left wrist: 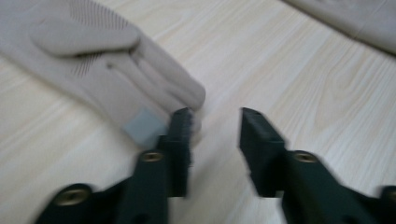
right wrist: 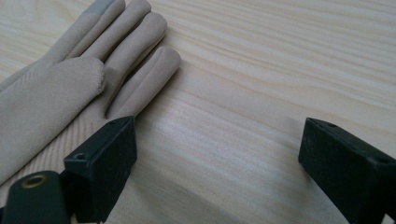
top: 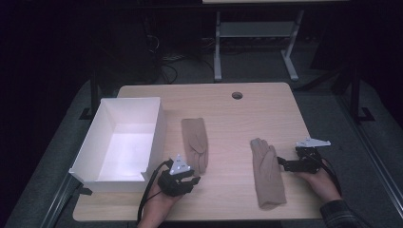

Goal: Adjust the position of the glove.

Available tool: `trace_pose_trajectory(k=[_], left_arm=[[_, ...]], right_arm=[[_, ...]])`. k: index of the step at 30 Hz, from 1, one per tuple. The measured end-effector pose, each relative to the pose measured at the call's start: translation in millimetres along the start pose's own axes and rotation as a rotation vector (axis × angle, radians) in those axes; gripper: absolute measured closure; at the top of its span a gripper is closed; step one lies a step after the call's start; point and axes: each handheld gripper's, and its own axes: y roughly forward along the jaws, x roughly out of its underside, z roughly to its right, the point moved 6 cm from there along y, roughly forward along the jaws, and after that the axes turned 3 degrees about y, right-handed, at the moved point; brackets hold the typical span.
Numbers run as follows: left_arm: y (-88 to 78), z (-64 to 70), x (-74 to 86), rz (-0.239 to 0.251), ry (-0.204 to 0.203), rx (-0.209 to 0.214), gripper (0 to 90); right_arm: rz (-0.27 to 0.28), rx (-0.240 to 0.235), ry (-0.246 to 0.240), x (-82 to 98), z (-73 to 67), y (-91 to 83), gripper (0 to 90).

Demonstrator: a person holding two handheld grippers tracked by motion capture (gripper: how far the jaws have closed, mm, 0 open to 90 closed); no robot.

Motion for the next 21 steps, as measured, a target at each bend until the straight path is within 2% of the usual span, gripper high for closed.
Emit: trace_pose_trajectory(k=[2,4,11,13,14,17,21], left_arm=[[5.9,-1.7,-4.4,-0.018,0.007,0.009,80.9],[13.4,-5.7,-11.7,-0.037,0.009,-0.004,89.5],[27.6,-24.0,-31.6,-0.042,0.017,-0.057,89.6],[32.7,-30.6,-31.8,-0.048,0.010,-0.061,89.6],[37.2,-37.4,-29.8,-0.064,0.002,-0.080,89.6],[43.3,-43.3,-26.8,-0.077,-0.015,-0.085,89.6],[49.2,-44.8,-24.6,-0.093,-0.012,-0.081,89.7]], right_arm=[[0.000,0.000,0.000,0.0,0.0,0.0,10.9],[0.000,0.000,0.000,0.0,0.0,0.0,10.9],[0.000,-0.002,-0.003,-0.1,0.1,0.0,11.0],[0.000,-0.002,-0.003,-0.1,0.0,0.0,11.0],[0.000,-0.003,-0.004,-0.1,-0.1,0.1,11.0],[-0.001,-0.005,-0.005,-0.1,-0.4,0.1,11.0],[-0.001,-0.006,-0.007,-0.2,-0.4,0.2,11.0]])
